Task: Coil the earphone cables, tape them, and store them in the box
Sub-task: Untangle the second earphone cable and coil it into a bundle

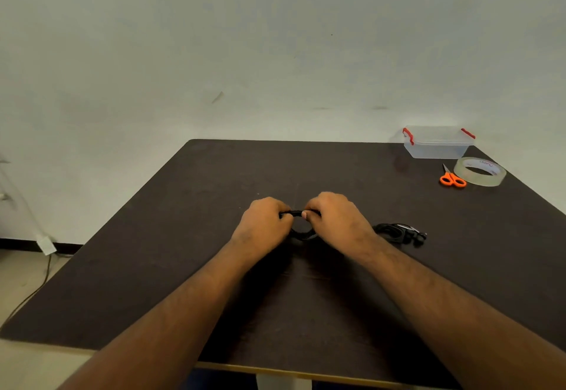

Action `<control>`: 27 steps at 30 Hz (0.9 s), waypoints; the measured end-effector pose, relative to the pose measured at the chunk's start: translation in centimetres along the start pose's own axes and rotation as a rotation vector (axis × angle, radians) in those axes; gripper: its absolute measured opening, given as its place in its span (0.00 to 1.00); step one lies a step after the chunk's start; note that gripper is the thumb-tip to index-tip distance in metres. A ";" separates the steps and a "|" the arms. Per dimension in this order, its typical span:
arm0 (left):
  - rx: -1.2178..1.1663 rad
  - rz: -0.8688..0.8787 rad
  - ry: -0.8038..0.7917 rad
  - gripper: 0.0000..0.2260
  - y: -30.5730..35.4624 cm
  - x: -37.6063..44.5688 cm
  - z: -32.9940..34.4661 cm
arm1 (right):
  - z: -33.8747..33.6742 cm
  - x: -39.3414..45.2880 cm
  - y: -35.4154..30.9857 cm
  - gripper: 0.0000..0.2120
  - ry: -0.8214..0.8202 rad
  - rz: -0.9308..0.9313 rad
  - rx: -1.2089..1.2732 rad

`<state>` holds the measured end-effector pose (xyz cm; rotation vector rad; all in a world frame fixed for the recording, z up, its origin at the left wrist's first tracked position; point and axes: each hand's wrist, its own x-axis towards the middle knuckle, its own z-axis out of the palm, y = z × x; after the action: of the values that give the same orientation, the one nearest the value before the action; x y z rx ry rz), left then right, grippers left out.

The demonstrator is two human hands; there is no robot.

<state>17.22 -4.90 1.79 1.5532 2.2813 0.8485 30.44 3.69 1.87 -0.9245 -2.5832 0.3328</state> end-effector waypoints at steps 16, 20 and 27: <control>0.076 0.116 0.138 0.11 -0.7 -1.0 2.5 | -0.6 0.4 0.4 0.25 -0.257 0.054 -0.022; 0.043 0.115 0.170 0.09 -1.0 -1.0 2.6 | -0.2 0.3 0.5 0.09 -0.214 0.040 -0.007; -0.038 0.091 0.158 0.10 -1.9 -0.4 3.1 | 0.2 0.2 1.9 0.08 -0.179 0.079 0.019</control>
<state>17.55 -4.79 -1.80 1.6375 2.3008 1.0672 31.29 5.24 1.05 -1.0351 -2.7032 0.4810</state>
